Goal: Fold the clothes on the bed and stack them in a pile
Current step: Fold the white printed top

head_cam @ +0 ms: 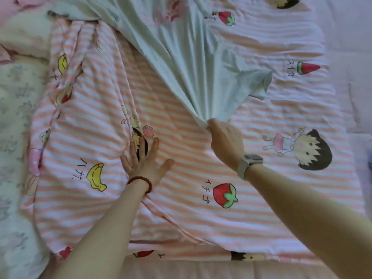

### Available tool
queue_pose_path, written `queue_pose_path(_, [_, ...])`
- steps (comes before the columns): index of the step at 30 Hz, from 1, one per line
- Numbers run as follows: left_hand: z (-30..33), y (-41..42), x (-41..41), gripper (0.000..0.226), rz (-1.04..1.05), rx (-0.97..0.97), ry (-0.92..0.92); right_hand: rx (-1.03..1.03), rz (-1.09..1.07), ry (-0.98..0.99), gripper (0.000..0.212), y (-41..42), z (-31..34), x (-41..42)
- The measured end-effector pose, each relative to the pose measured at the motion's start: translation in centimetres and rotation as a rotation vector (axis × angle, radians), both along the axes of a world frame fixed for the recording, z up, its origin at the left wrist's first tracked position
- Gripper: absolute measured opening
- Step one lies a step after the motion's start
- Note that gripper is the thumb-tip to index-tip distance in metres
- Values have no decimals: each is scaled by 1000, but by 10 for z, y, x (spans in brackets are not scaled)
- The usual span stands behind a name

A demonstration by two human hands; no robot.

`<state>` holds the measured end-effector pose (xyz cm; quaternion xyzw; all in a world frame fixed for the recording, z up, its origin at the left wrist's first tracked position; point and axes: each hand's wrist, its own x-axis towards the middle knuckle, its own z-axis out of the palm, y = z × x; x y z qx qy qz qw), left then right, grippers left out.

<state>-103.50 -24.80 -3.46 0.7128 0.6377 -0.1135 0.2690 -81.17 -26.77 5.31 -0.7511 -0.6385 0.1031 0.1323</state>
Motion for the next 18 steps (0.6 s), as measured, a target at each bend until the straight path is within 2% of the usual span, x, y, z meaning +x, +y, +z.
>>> queue_pose_path(2, [20, -4, 0, 66, 78, 77, -128, -14, 60, 42, 26, -55, 10, -26])
queue_pose_path(4, [43, -13, 0, 51, 378, 153, -502, -40, 168, 79, 27, -112, 14, -45])
queue_pose_path(5, [57, -22, 2, 49, 561, 103, -707, -79, 208, 103, 25, -138, 14, -49])
queue_pose_path(6, [69, -31, 7, 51, 692, 16, -835, -167, 236, 129, 22, -162, 15, -53])
queue_pose_path(7, [78, -42, 14, 57, 750, -61, -884, -293, 262, 155, 20, -182, 14, -56])
queue_pose_path(9, [86, -62, 32, 61, 736, -127, -899, -535, 285, 271, 21, -213, 11, -57])
queue_pose_path(11, [90, -83, 49, 41, 709, -57, -879, -602, 293, 357, 20, -234, 10, -50])
queue_pose_path(13, [92, -113, 58, 27, 596, 12, -810, -612, 244, 419, 24, -245, 13, -39])
queue_pose_path(16, [92, -181, 52, 18, 362, -10, -765, -404, -51, 563, 31, -241, 19, -20])
queue_pose_path(18, [95, -231, 34, 28, 377, -158, -746, -266, -152, 569, 41, -219, 22, -14])
